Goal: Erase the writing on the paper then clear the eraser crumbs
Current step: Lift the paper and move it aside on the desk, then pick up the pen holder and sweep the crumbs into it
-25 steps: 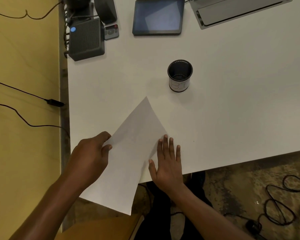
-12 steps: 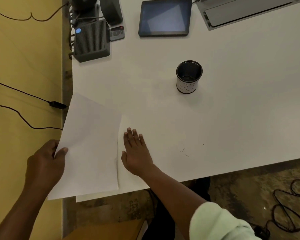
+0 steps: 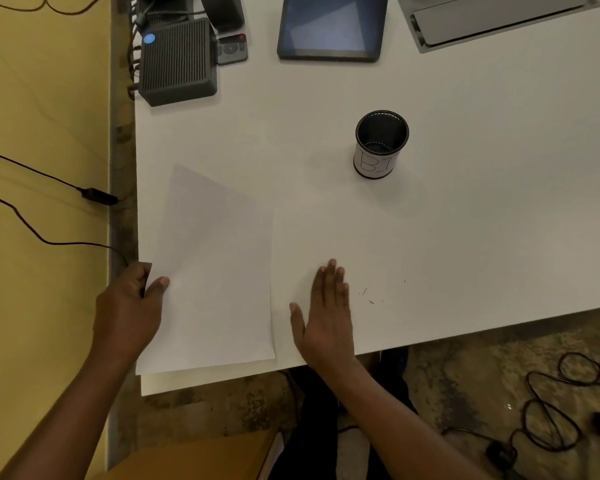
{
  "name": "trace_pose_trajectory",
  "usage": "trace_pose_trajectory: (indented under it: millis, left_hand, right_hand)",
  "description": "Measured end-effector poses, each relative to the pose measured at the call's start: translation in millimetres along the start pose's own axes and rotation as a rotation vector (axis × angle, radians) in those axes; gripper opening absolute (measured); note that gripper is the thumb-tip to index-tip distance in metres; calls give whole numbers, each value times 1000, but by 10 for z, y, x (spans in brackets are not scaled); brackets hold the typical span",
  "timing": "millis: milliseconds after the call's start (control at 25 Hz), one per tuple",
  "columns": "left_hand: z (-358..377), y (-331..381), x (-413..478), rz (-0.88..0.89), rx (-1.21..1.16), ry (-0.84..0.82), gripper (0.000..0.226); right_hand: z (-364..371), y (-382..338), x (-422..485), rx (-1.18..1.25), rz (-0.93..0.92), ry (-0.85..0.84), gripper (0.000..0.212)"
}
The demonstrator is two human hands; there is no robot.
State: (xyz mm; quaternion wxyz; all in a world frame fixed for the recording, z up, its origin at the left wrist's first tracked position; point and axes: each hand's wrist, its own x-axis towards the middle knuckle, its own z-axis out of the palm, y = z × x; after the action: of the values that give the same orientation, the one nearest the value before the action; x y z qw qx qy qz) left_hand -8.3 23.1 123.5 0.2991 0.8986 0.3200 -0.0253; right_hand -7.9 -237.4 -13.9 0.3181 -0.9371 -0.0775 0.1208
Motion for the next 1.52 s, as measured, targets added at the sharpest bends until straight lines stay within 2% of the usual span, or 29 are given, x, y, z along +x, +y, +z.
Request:
trace_pose_trajectory:
  millis: [160, 400, 640, 800, 920, 1000, 1080, 1160, 1240, 1320, 1440, 1520]
  left_hand:
    - [283, -11, -10, -34, -34, -27, 38]
    - [719, -44, -31, -113, 20, -74, 41]
    - [1032, -17, -62, -131, 58, -70, 43]
    - [1091, -48, -47, -126, 145, -51, 44]
    - [1090, -52, -58, -79, 267, -61, 45]
    - [1092, -23, -44, -70, 389, -72, 44]
    - [1088, -7, -31, -58, 515, -99, 43]
    - [1098, 21, -25, -47, 580, -101, 45]
    - [1109, 43, -25, -15, 615, -87, 44]
    - [1157, 41, -39, 94, 648, -40, 47]
    - [1333, 50, -129, 265, 724, -19, 71]
    - [1474, 115, -224, 218, 720, -115, 89]
  right_hand:
    - [40, 58, -415, 38, -303, -210, 73]
    - [-245, 437, -286, -42, -214, -107, 72]
    - [-336, 613, -459, -97, -558, -316, 69]
    - [-602, 883, -230, -125, -470, -271, 69]
    - [-874, 861, 2, -119, -545, -263, 68]
    - [-1174, 783, 338, -124, -536, -62, 62]
    - [-1539, 693, 821, -149, -407, 216, 56]
    - [-1891, 679, 1344, -187, -247, 332, 62]
    - [-2073, 729, 1751, -265, -129, 318, 70]
    - [-2128, 791, 1994, -349, -82, 251, 70]
    - [-2114, 870, 2168, -380, -54, 140, 56]
    - [-2078, 920, 2223, -372, -67, 98, 46]
